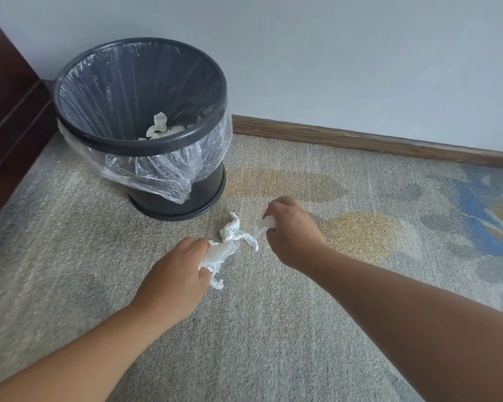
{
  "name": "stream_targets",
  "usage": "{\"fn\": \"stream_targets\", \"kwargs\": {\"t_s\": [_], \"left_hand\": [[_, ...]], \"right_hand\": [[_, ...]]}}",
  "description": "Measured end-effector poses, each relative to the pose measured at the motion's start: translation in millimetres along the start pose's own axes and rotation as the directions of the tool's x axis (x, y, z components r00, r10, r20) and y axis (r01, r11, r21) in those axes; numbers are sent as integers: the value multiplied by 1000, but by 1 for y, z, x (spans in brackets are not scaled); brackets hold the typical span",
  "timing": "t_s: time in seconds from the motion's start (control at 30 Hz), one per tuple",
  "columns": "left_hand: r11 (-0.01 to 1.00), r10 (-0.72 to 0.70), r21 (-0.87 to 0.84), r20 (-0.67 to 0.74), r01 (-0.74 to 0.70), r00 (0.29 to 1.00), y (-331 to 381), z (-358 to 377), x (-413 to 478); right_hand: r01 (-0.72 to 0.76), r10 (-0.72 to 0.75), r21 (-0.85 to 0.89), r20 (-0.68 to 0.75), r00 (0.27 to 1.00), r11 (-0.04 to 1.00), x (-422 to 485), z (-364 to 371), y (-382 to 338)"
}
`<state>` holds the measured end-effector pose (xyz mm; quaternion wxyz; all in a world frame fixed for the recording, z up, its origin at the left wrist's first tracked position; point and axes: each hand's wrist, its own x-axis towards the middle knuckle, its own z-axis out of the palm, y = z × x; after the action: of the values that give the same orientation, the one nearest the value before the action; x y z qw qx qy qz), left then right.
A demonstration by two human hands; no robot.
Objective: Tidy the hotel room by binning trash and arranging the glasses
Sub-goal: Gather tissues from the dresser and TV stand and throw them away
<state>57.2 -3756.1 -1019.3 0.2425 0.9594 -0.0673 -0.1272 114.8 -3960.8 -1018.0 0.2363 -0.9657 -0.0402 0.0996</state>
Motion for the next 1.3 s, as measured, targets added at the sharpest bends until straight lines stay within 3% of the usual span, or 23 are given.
{"fn": "stream_targets", "kwargs": {"t_s": [0.67, 1.0, 1.13, 1.3], "left_hand": [[996, -74, -41, 0, 74, 997, -45, -4, -1], [992, -116, -50, 29, 117, 993, -58, 1, -3], [991, -125, -50, 38, 127, 991, -61, 2, -6], [992, -114, -53, 40, 116, 993, -58, 2, -9]], "right_hand": [[59, -53, -50, 111, 992, 997, 31, 44, -35], [65, 38, -268, 361, 932, 961, 40, 86, -29], [41, 63, -316, 311, 948, 948, 41, 97, -25], [-9, 67, -219, 261, 963, 976, 41, 95, -22]]}}
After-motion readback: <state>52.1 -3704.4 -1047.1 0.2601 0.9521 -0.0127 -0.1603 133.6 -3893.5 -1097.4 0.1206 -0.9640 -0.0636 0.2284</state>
